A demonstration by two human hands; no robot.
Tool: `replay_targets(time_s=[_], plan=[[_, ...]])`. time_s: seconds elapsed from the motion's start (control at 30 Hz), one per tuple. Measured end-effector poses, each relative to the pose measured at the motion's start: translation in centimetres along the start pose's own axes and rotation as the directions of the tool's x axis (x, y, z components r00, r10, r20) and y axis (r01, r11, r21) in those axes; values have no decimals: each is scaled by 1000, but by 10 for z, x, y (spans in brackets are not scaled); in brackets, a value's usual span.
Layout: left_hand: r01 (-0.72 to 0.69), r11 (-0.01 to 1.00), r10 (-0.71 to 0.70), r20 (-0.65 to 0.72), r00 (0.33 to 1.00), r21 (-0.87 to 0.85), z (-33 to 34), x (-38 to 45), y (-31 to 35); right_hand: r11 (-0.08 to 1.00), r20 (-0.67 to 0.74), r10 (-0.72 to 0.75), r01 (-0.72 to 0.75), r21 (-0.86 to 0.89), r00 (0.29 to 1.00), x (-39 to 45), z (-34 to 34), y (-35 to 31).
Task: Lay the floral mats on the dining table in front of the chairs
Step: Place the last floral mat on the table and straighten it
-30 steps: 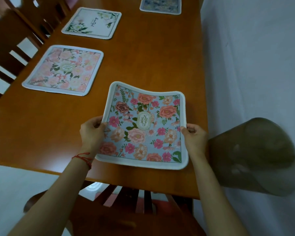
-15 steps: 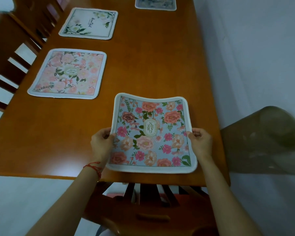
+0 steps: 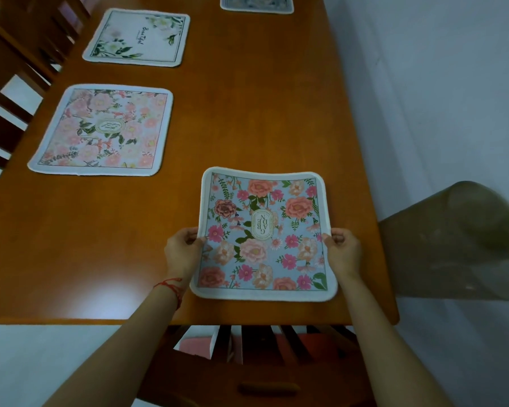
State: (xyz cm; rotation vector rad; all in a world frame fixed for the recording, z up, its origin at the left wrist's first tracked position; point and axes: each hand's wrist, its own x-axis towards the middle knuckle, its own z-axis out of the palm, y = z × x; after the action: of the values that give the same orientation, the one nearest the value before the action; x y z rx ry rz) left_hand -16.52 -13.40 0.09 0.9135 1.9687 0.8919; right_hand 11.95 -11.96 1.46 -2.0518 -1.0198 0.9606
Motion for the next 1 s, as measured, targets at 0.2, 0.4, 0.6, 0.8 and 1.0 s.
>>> replay_targets(time_s=[0.2, 0.4, 0.6, 0.8, 1.0], plan=[[-84, 994, 86, -14, 996, 70, 0, -2, -1, 997, -10, 21, -22, -76, 1000, 12, 1, 9], [-152, 986, 149, 51, 988, 65, 4, 2, -2, 990, 36, -31, 36, -139, 999, 9, 16, 12], [-138, 989, 135, 65, 989, 57, 6, -2, -2, 984, 1, -40, 40, -174, 999, 10, 30, 9], [-84, 996, 84, 71, 994, -1, 10, -7, -11, 972, 23, -91, 94, -217, 996, 24, 34, -12], [-54, 998, 54, 21, 998, 21, 20, -25, -14, 960, 96, -135, 154, -234, 986, 46, 38, -31]])
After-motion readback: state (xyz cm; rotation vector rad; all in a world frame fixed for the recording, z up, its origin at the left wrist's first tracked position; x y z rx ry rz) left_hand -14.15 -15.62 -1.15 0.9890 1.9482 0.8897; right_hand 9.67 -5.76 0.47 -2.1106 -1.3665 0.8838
